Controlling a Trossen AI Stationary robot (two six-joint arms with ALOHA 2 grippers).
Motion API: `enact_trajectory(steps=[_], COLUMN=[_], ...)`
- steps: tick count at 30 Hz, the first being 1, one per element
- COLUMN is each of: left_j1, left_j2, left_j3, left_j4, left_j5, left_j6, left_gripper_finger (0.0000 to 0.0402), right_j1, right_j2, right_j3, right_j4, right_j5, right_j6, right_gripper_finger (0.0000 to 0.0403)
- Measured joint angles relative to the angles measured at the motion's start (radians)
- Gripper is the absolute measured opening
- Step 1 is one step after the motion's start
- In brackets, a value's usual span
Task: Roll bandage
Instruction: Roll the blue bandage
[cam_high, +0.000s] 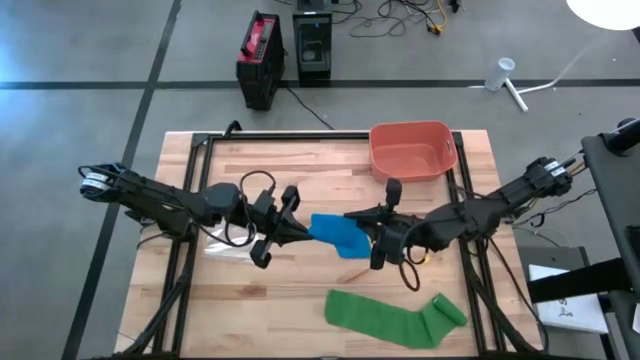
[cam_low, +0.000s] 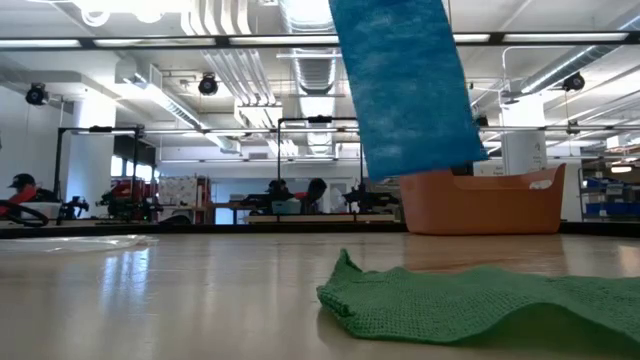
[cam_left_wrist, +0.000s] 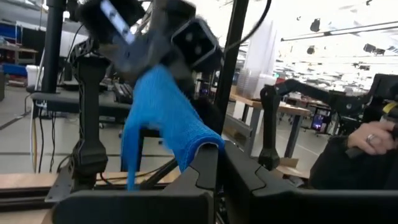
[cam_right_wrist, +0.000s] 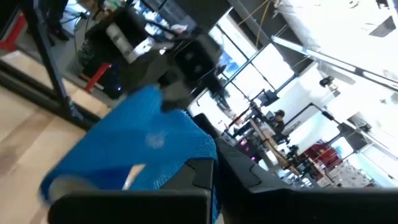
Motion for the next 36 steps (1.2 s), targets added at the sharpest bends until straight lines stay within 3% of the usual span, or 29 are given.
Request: enact_trajectory(steps=[8,19,23,36], left_j1=[0.000,-0.019,-0.019,-0.019], left_j2=[0.000,0.000,0.000,0.000], left_j3=[-0.035,-0.038,-0.038,-0.040], left_j4=[0.021,0.103,0.122,0.152], left_j5=[-0.003,0.000,0.001,-0.002], left_j6=[-0.002,0.017,0.023,0.032], left_gripper_finger=[0.0000,0.0000,0.0000,0.0000], right_j1=[-0.013,-0.031,-0.033,-0.012], right_j2=[0.000,0.001,0.001,-0.012], right_j3=[0.038,0.013,0.006,0.043], right_j4=[-0.005,-0.131,-0.187,-0.333], right_j5=[-0.001,0.042,0.043,0.050], right_j6=[0.005,0.143,0.224,0.350], right_gripper_finger=[0.0001,0.0005,0.0041,0.0217])
